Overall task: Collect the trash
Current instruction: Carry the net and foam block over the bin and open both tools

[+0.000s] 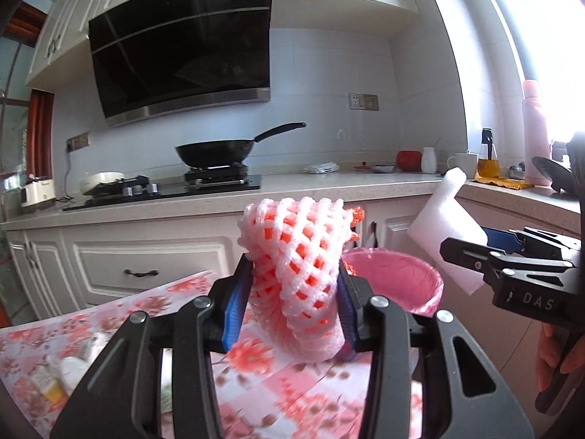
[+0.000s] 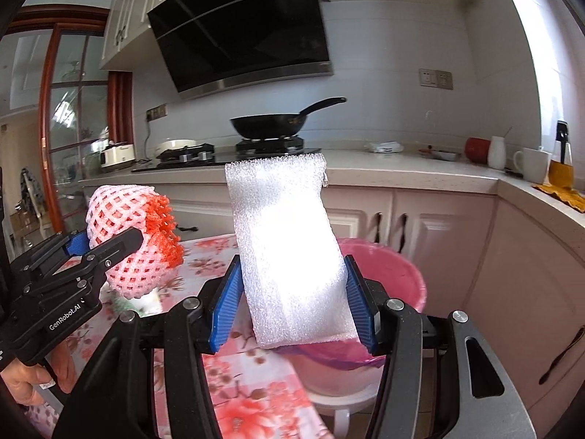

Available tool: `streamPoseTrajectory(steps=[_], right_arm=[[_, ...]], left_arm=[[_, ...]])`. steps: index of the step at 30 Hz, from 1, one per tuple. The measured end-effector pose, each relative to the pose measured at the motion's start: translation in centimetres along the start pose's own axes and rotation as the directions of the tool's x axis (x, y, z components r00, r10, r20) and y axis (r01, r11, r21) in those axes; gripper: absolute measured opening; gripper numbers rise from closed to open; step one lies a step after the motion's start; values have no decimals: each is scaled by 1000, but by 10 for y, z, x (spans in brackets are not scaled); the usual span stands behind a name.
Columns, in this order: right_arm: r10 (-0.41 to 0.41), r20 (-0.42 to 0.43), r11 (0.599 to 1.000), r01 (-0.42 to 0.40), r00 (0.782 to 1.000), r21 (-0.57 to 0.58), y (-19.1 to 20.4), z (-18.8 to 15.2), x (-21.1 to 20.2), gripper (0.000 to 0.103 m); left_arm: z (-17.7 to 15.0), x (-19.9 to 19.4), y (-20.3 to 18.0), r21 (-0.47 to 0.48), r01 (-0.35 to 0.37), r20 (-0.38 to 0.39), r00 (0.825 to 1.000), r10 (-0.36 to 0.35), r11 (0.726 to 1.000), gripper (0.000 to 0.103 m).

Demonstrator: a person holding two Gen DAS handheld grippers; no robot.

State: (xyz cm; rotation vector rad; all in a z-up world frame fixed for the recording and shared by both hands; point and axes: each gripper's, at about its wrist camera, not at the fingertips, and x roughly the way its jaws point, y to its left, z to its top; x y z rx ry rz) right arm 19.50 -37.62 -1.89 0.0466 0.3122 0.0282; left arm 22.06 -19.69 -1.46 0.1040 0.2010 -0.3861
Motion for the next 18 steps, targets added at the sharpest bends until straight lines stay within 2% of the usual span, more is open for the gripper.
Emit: streamPoseTrajectory(steps=[8, 18], right_arm=[[-69, -3, 997, 69, 998, 20, -32, 7, 29, 51], [-104, -66, 993, 107, 992, 45, -73, 12, 90, 52]], left_arm=[[12, 72, -20, -33, 56, -12, 998, -56, 998, 43], [21, 160, -38, -42, 125, -32, 991, -126, 991, 48]])
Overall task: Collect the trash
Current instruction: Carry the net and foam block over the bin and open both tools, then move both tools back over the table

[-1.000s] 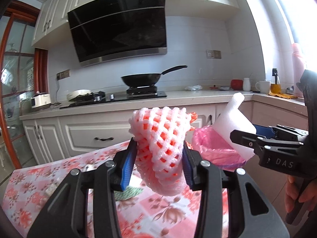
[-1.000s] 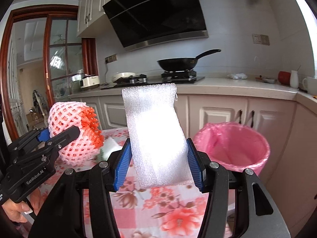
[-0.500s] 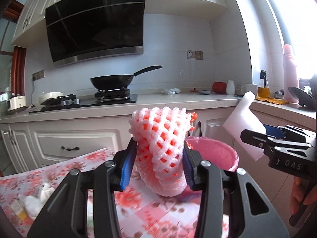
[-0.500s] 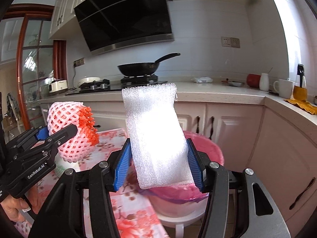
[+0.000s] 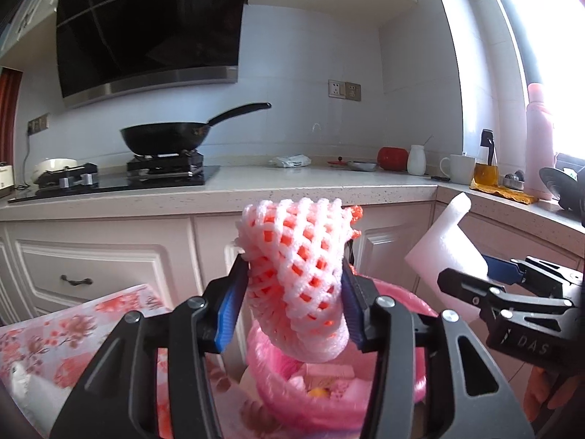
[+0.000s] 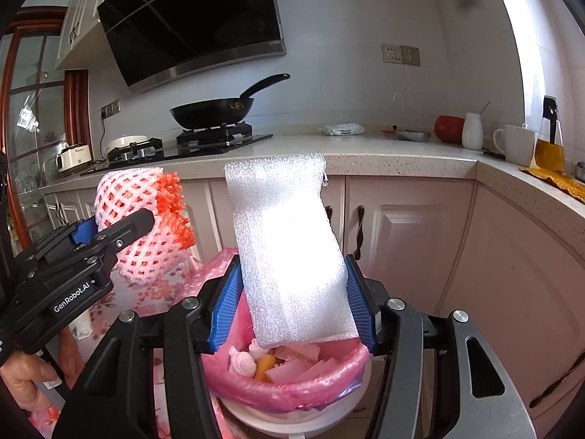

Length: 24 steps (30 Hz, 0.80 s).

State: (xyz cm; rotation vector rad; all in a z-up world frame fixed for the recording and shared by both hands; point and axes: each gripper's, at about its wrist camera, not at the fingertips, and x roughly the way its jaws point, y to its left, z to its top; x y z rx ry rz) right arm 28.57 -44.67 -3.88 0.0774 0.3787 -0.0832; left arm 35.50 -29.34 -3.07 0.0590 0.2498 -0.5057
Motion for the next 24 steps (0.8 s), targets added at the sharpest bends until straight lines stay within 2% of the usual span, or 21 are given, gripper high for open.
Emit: streamPoseTrajectory(steps=[4, 6, 8, 10, 12, 17, 24], right_arm=[[-4, -10, 1000, 4, 1000, 2, -12, 4, 21, 53], [22, -21, 1000, -21, 1000, 21, -20, 5, 31, 55], [23, -39, 999, -21, 999, 48, -29, 3, 41, 57], [31, -48, 997, -28, 998, 71, -35, 1, 47, 58], [30, -47, 996, -26, 998, 86, -39, -2, 47, 63], [20, -52, 997, -16, 998, 80, -37, -9, 40, 63], [41, -36, 997, -38, 999, 73, -19, -10, 7, 63]], left_arm=[[0, 35, -1, -1, 28, -24, 999, -28, 1000, 52], [-3, 51, 0, -7, 36, -39, 999, -36, 999, 60], [-9, 67, 1, -7, 53, -64, 997, -53, 999, 75], [-15, 75, 2, -11, 58, -74, 996, -58, 998, 83], [-22, 81, 5, -10, 51, -92, 994, -52, 999, 86], [-34, 77, 14, -13, 35, -104, 994, -37, 999, 88], [-38, 35, 29, -21, -12, -93, 996, 10, 1000, 97]])
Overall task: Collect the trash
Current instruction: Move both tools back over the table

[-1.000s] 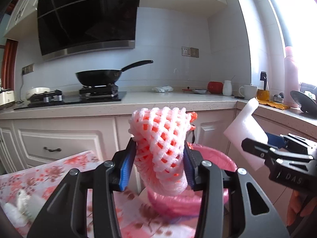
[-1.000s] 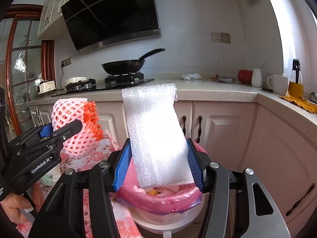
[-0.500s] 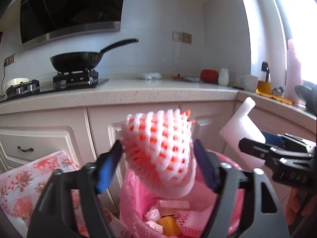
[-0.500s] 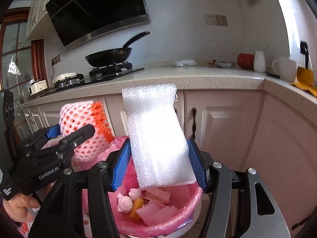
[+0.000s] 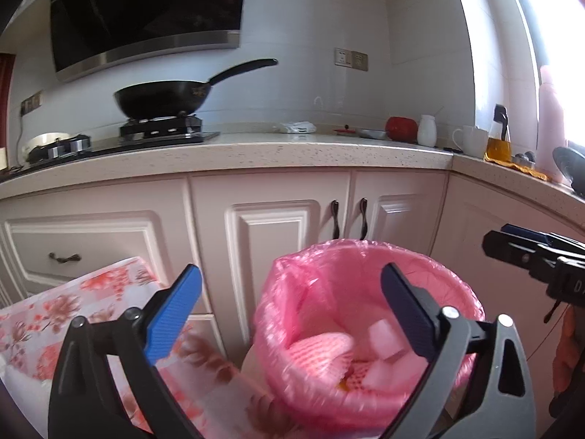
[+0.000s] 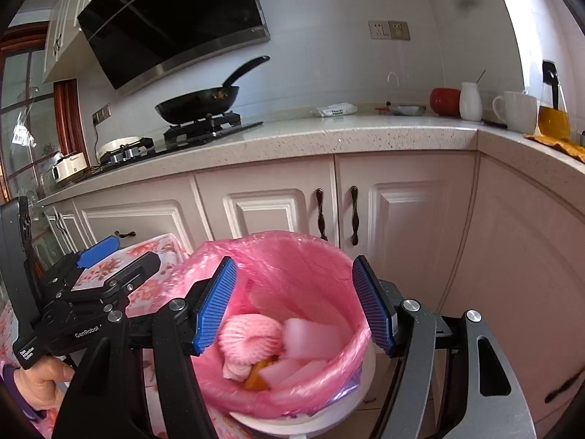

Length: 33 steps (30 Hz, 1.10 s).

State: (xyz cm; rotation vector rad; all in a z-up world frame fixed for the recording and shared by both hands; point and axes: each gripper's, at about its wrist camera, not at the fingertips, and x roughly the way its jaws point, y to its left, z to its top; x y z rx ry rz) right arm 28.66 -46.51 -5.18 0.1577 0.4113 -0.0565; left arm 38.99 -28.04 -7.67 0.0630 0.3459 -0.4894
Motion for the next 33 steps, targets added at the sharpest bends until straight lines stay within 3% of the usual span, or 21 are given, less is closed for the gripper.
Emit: streamPoseTrajectory(steps=[11, 21, 27, 33], right_arm=[[76, 53, 995, -72, 996, -62, 76, -9, -63, 67], [177, -15, 975, -177, 984, -133, 168, -41, -78, 71], [243, -89, 950, -255, 966, -181, 219, -68, -76, 72], [294, -170, 918, -327, 941, -226, 261, -92, -65, 73]], left_arm=[[-18, -110, 48, -33, -112, 23, 993, 113, 993, 98], [-54, -229, 112, -127, -224, 12, 974, 227, 966, 98], [-80, -291, 154, -182, -321, -12, 946, 324, 929, 98], [-109, -332, 194, -229, -431, -56, 901, 430, 873, 98]])
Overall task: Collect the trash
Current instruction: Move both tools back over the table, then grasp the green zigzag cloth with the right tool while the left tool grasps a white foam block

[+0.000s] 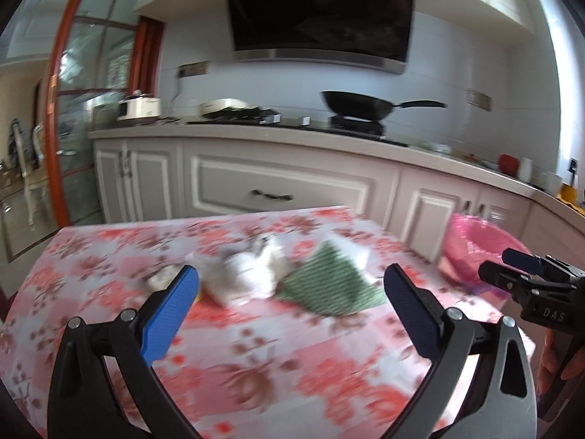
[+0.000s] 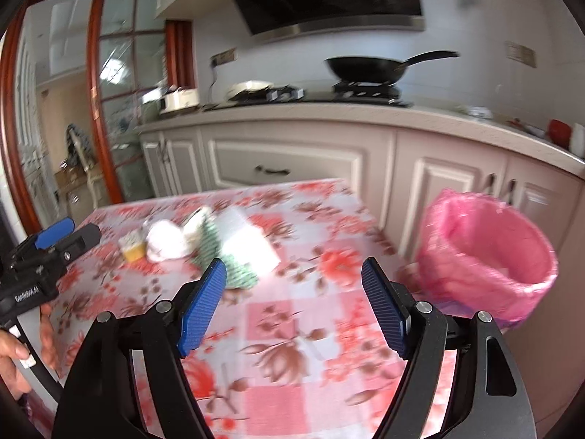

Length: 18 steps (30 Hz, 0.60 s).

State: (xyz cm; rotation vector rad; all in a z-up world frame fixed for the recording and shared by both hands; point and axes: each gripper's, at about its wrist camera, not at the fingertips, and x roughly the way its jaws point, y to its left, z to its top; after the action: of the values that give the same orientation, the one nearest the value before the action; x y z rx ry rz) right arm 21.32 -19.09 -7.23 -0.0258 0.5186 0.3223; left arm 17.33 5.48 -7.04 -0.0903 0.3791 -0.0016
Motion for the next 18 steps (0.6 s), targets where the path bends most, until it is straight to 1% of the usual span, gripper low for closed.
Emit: streamPoseTrajectory(steps=[3, 7, 15, 18], right_arm=[[28, -46, 999, -30, 999, -26, 16, -5, 20, 73], [58, -96, 997, -63, 994, -50, 31, -9, 50, 73], [82, -157, 995, -90, 984, -40, 48, -1, 111, 73], [91, -189, 994, -99, 978, -34, 55, 1, 132, 73]], left_arm=[[-9, -1, 21, -27, -38, -19, 999, 37, 999, 98], [-18, 7, 39, -63, -77, -45, 996, 75, 995, 98], [-17, 15, 46, -41, -131, -26, 991, 130, 991, 98], [-17, 20, 52, -54, -138, -32, 990, 136, 989, 98]])
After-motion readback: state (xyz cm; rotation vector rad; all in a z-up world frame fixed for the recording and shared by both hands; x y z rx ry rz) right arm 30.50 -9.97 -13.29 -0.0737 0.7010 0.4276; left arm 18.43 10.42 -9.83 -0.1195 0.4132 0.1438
